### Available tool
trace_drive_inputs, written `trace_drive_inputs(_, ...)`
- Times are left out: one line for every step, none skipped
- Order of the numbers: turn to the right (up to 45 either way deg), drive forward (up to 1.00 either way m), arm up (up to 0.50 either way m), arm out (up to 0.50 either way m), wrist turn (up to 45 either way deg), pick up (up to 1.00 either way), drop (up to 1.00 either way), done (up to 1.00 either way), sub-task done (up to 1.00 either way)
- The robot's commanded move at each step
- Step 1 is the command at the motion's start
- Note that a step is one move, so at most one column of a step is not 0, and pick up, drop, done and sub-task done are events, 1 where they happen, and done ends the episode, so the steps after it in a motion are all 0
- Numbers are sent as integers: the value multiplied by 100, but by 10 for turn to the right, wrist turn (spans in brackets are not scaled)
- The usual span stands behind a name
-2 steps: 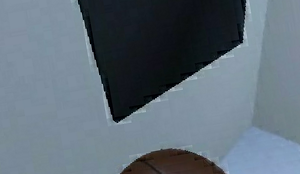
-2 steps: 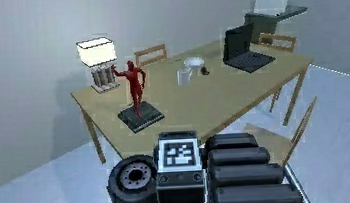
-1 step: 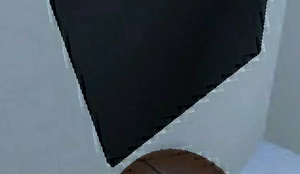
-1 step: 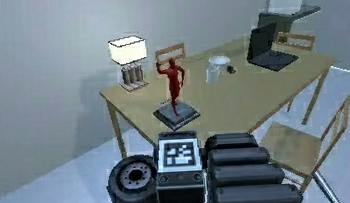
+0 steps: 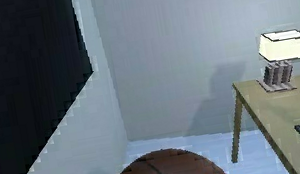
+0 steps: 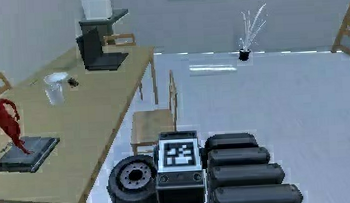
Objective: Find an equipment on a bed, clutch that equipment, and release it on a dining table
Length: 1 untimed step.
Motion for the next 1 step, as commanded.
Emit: trace_drive_inputs(90,0,0,0,0,0,0,0,0)
